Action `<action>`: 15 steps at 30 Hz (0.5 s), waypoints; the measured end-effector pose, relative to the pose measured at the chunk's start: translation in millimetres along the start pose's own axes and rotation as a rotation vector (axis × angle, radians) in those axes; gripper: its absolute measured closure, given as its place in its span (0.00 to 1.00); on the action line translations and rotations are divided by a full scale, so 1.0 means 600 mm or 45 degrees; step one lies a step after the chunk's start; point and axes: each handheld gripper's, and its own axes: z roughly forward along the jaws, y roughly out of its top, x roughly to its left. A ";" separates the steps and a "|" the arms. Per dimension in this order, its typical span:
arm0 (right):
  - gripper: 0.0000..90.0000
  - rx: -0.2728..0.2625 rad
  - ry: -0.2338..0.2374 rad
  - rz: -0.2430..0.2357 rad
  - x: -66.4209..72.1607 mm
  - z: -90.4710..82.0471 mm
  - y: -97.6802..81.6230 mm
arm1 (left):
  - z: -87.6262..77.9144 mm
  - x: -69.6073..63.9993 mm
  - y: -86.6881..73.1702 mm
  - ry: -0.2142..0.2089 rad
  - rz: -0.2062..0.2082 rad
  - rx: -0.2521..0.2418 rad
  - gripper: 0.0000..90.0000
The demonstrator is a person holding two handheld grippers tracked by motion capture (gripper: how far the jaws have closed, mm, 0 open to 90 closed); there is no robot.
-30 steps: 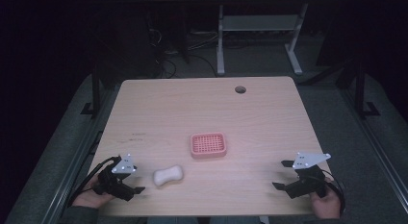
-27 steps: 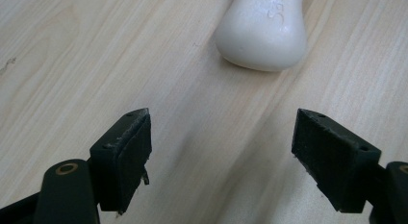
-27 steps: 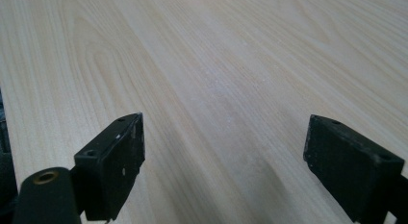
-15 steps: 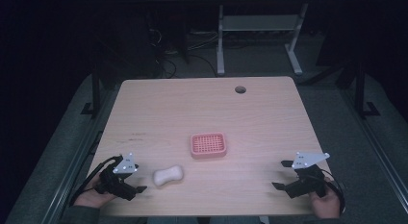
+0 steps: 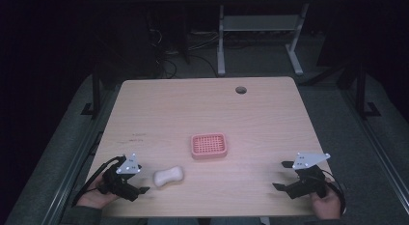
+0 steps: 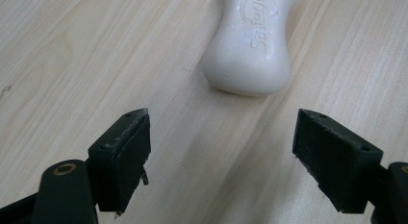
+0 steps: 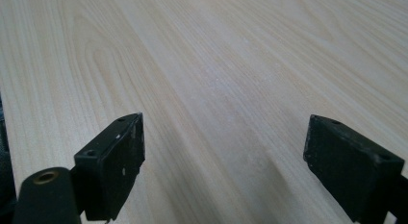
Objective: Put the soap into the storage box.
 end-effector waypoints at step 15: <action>0.16 0.003 0.005 -0.002 0.000 0.000 0.000 | 0.001 0.000 0.006 -0.006 0.006 -0.004 0.22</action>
